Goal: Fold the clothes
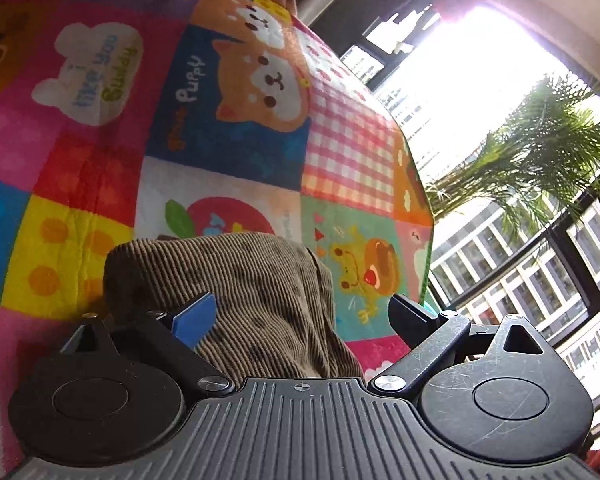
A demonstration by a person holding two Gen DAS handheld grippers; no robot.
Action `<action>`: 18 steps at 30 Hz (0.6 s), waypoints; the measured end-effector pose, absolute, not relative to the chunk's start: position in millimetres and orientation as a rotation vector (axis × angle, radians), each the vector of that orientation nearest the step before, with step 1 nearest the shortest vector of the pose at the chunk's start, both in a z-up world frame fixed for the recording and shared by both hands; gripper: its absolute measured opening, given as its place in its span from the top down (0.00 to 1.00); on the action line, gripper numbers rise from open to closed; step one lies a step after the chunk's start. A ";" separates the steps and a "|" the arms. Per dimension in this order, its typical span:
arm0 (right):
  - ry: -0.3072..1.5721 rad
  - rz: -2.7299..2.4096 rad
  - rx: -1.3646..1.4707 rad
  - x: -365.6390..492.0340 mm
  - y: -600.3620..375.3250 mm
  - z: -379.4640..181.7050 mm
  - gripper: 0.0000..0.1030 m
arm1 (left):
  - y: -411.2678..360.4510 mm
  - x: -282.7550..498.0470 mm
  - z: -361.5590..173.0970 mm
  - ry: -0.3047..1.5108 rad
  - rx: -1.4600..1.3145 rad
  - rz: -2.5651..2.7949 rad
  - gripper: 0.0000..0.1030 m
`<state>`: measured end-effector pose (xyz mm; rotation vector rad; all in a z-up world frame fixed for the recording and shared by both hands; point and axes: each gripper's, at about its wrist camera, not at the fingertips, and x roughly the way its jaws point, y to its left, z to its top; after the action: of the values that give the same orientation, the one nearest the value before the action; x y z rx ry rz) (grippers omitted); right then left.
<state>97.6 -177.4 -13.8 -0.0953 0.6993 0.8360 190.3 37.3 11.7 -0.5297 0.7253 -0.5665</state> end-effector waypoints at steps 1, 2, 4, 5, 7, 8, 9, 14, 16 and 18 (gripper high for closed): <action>0.708 0.842 -0.062 101.2 -187.1 -9.3 0.10 | 41.9 182.0 17.1 0.707 -0.500 -0.536 0.05; 0.715 0.846 -0.028 104.9 -197.5 -4.7 0.10 | 48.5 171.9 20.4 0.692 -0.477 -0.503 0.03; 0.719 0.808 0.059 114.1 -223.4 2.4 0.10 | 59.3 156.8 14.3 0.712 -0.497 -0.475 0.02; 0.720 0.787 0.104 118.7 -236.7 5.8 0.10 | 64.1 149.5 10.8 0.724 -0.507 -0.462 0.02; 0.728 0.718 0.195 129.8 -261.6 5.2 0.10 | 62.3 139.0 -4.4 0.780 -0.523 -0.454 0.02; 0.736 0.684 0.225 134.5 -268.9 1.7 0.10 | 61.1 134.0 -11.7 0.807 -0.527 -0.448 0.02; 0.745 0.650 0.253 139.1 -275.8 -2.2 0.10 | 56.5 130.9 -16.8 0.828 -0.502 -0.435 0.02; 0.804 0.591 0.277 159.2 -269.5 -29.0 0.11 | 37.4 123.9 -36.1 0.869 -0.468 -0.444 0.02; 0.807 0.588 0.251 162.7 -260.9 -36.1 0.13 | 32.4 124.5 -38.6 0.861 -0.468 -0.461 0.04; 0.805 0.620 0.206 163.0 -249.2 -34.8 0.28 | 30.9 127.7 -38.7 0.847 -0.457 -0.475 0.23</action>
<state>163.0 -249.2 -34.8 0.2058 0.8051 0.6204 127.7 30.9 -38.7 -0.4568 0.8472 -0.4755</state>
